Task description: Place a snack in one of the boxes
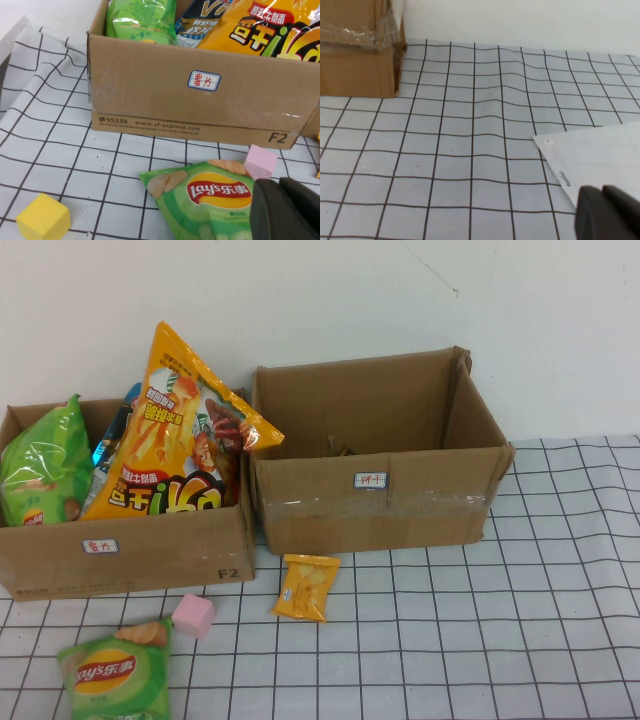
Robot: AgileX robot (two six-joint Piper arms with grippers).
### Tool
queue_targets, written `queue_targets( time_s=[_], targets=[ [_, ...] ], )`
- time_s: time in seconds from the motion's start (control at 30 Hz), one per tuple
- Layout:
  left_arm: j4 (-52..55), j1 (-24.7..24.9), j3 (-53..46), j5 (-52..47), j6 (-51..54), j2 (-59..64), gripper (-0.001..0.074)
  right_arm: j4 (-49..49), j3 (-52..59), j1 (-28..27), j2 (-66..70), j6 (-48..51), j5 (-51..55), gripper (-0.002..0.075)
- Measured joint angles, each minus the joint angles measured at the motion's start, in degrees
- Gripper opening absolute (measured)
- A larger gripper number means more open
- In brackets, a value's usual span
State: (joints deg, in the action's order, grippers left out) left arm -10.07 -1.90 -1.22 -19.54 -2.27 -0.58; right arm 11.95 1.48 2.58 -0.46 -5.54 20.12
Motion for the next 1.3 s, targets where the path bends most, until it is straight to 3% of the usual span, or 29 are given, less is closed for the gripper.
queue_targets(
  time_s=[0.43, 0.63, 0.8, 0.93, 1.1, 1.3],
  targets=[
    [-4.2, 0.0, 0.0, 0.6, -1.7, 0.0, -0.0001, -0.5, 0.0, 0.0, 0.0, 0.0, 0.0, -0.0001],
    [-35.1, 0.0, -0.2, 1.5, -15.5, 0.0, -0.0001, -4.3, 0.0, 0.0, 0.0, 0.0, 0.0, -0.0001],
    [-43.0, 0.0, -0.2, 6.8, -15.9, 0.0, -0.0001, -5.4, 0.0, 0.0, 0.0, 0.0, 0.0, -0.0001],
    [-43.8, 0.1, 0.2, 7.5, -8.0, 0.0, -0.0001, -5.4, 0.0, 0.0, 0.0, 0.0, 0.0, -0.0001],
    [-41.6, 1.5, 10.2, 0.6, 10.3, 1.9, -0.0001, -5.4, 0.0, 0.0, 0.0, 0.0, 0.0, -0.0001],
    [-21.3, 1.7, 23.9, -16.6, 16.2, 16.8, -0.0001, -5.5, 0.0, 0.0, 0.0, 0.0, 0.0, -0.0001]
  ],
)
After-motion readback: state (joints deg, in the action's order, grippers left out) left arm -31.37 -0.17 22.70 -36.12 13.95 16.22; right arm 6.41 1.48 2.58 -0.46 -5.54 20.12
